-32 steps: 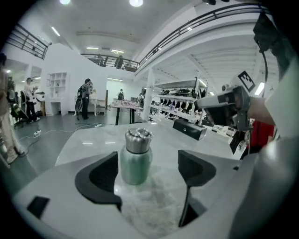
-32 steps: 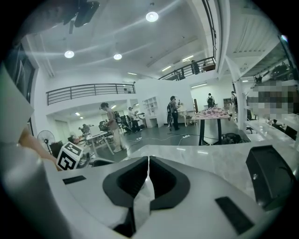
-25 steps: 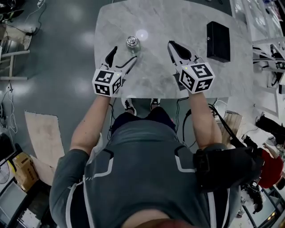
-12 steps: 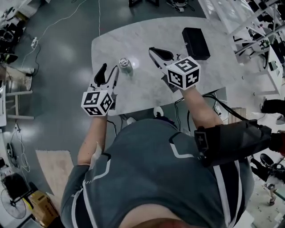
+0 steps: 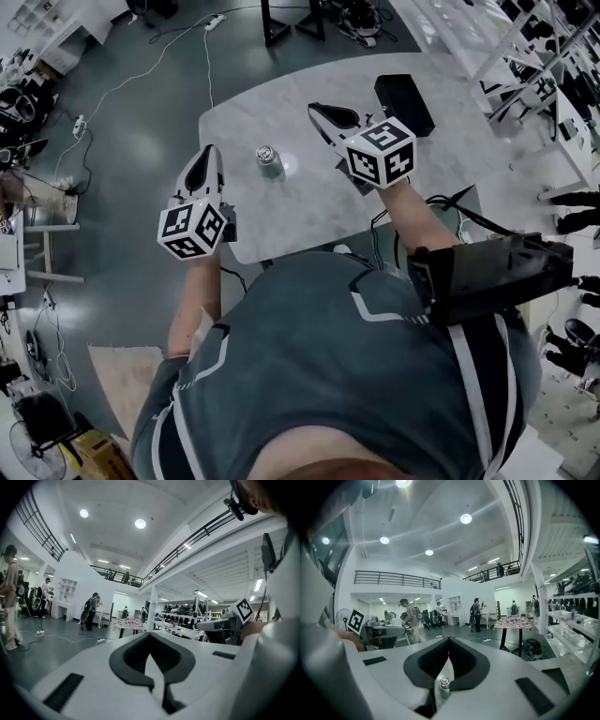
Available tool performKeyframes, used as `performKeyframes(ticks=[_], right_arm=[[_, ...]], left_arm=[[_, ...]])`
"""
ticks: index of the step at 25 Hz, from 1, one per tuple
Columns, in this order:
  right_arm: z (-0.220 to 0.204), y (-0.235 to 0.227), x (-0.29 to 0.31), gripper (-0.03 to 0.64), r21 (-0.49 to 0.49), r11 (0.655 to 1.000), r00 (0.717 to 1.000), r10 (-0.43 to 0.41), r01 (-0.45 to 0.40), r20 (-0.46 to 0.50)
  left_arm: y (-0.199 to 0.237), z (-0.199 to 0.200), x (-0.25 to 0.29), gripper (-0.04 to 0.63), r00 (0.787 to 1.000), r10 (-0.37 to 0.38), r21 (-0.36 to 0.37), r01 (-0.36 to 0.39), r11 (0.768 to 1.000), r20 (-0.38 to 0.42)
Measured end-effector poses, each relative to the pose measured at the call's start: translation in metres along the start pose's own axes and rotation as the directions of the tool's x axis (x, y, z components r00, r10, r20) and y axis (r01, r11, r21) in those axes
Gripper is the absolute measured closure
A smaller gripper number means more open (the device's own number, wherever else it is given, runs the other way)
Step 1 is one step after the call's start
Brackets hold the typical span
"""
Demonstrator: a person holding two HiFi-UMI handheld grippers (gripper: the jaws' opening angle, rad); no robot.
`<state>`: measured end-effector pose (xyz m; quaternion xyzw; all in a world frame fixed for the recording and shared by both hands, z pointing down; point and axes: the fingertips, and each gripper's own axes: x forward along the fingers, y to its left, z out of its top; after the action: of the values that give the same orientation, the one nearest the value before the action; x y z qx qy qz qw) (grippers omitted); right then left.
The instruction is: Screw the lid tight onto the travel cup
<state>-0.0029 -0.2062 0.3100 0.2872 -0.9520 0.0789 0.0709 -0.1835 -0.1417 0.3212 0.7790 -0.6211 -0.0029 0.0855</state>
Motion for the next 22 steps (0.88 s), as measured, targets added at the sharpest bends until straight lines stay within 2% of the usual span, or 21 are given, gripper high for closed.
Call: performKeyframes(ticks=[7,12,22], right_arm=[[0.004,0.007,-0.001,0.589,-0.009,1.0,1.0,0.01,-0.01,0.005],[0.003,0.004,0.002,0.589,0.001,1.0,1.0,0.011,-0.011,-0.001],[-0.001,-0.002,0.003,0.589,0.033,0.999,1.0,0.011,-0.011,0.0]], left_arm=[[-0.01,-0.008,0.0,0.586,0.998,-0.017,0.013,0.018,1.0,-0.065],[-0.016,-0.008,0.004,0.586,0.997,-0.038,-0.017,0.037,0.999,-0.067],[-0.022,-0.005,0.007,0.586,0.994,-0.053,0.026,0.056,0.998,-0.092]])
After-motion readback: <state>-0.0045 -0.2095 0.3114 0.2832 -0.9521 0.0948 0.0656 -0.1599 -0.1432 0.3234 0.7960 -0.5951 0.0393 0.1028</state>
